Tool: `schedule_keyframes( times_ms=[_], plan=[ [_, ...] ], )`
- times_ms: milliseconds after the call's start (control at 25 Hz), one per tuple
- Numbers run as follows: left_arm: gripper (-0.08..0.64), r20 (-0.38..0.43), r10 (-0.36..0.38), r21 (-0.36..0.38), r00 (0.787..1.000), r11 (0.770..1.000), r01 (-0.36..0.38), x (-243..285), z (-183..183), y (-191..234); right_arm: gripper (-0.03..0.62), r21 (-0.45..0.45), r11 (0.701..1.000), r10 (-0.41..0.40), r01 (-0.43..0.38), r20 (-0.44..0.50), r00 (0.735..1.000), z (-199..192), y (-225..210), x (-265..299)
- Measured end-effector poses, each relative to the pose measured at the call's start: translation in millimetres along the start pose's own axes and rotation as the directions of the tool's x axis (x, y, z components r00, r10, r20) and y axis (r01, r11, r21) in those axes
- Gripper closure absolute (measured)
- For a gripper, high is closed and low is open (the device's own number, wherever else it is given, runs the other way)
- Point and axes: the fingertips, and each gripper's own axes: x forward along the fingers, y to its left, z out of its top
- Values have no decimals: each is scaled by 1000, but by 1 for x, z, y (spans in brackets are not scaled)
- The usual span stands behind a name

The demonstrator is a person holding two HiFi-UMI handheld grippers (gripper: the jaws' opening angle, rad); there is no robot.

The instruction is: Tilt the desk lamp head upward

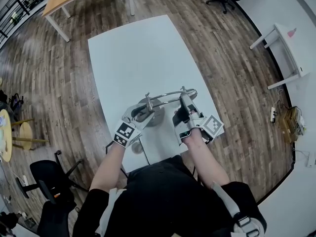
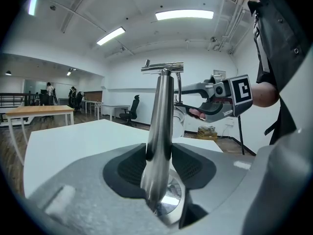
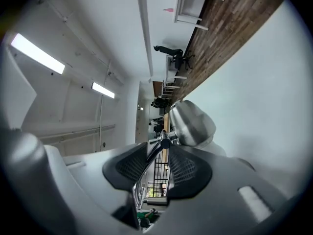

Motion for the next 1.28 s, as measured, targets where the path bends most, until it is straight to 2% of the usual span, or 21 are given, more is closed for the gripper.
schedule_keyframes(
  times_ms=[120,240,400,600,840,1080,1160,1280],
  plan=[
    [394,1,8,-11,1000,1000,-8,0,8,-1,460,-62,998,9,-10,-9,1000,3,10,0],
    [394,10,18,-5,1000,1000,-18,1,8,-1,466,-71,997,9,-10,-16,1000,4,13,-1],
    [396,-31,18,-14,999,1000,-19,0,3,-1,471,-108,994,14,-16,-20,1000,5,20,0],
    [394,-22,28,-40,999,999,-29,1,-1,-1,485,-202,979,39,-43,-23,999,7,34,-1],
    [396,-26,32,-51,999,998,-33,-1,-1,2,500,-258,965,48,-55,-34,998,5,46,1],
    [402,-35,28,-53,999,998,-30,-3,-3,3,500,-342,938,48,-58,-38,998,4,57,2],
    [402,-34,27,-56,999,998,-29,-3,-3,3,508,-364,927,81,-97,-58,995,2,69,3],
    [402,-38,25,-57,999,998,-27,-3,-4,1,509,-425,891,133,-159,-90,987,-5,89,6]
  ],
)
